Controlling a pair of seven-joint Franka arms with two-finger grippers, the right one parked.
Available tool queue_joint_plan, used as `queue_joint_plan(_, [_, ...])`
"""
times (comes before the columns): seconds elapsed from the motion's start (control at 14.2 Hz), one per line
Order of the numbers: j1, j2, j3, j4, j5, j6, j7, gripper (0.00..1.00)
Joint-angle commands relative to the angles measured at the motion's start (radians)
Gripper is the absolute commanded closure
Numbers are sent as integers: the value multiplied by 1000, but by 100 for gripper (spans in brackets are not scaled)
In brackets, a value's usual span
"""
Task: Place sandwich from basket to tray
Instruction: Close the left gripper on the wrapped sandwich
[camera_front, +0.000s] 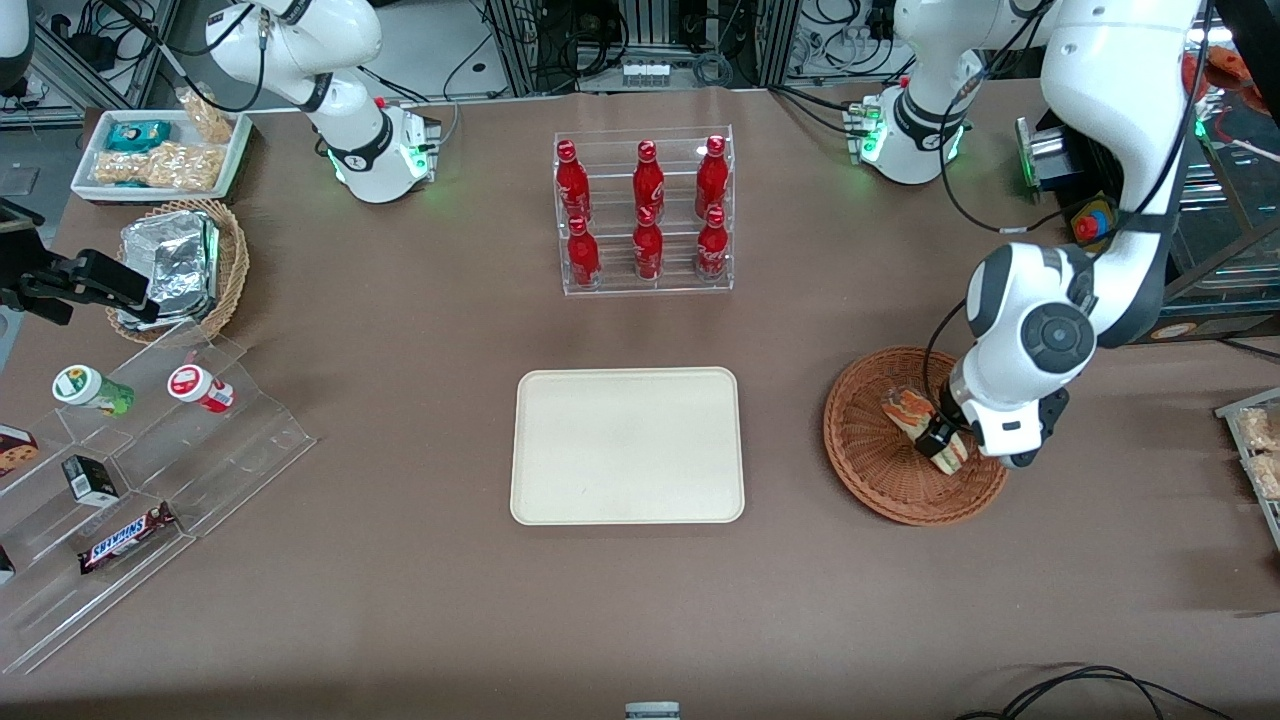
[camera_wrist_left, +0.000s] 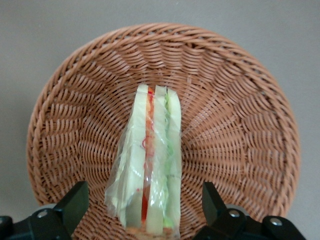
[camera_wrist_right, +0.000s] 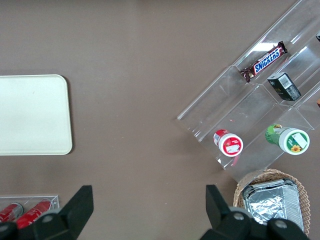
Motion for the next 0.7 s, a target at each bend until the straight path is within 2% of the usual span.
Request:
queue_joint_plan(0.0, [0, 30, -1, 23, 7, -2, -48, 34])
queue_joint_plan(0.14, [0, 40, -1, 19, 7, -3, -79, 73])
queue_joint_plan(0.21, [0, 37, -2, 17, 8, -6, -81, 87])
queue_joint_plan(0.35, [0, 16, -5, 41, 16, -72, -62, 92])
queue_joint_plan(0.56, [0, 33, -34, 242, 8, -361, 39, 94])
queue_joint_plan(0.63, [1, 37, -53, 284, 5, -386, 48, 97])
